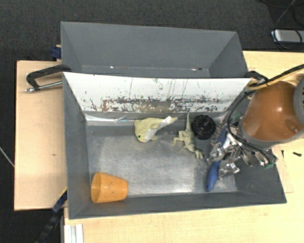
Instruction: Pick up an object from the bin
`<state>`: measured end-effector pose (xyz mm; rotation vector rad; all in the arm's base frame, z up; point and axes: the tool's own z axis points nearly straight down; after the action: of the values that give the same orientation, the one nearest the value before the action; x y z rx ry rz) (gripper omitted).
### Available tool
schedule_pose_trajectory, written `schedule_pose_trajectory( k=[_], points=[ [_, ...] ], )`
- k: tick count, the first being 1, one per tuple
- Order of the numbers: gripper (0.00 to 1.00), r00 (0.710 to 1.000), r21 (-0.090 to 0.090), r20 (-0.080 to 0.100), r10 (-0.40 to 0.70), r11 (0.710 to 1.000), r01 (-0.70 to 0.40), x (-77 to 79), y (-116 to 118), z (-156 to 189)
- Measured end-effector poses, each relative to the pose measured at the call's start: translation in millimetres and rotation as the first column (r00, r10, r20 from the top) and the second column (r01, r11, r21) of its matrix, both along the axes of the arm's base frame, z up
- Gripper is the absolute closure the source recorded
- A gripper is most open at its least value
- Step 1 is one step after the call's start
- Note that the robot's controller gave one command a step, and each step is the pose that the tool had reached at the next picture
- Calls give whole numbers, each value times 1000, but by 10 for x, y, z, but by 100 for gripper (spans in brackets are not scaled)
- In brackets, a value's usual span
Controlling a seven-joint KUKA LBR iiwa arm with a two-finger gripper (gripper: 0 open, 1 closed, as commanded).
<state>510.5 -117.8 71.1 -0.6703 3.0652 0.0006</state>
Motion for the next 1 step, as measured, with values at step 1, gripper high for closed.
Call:
schedule_pose_trajectory(
  k=[1],
  points=[
    [100, 1000, -2, 10, 2, 1000, -2, 63, -21, 1203]
  ],
)
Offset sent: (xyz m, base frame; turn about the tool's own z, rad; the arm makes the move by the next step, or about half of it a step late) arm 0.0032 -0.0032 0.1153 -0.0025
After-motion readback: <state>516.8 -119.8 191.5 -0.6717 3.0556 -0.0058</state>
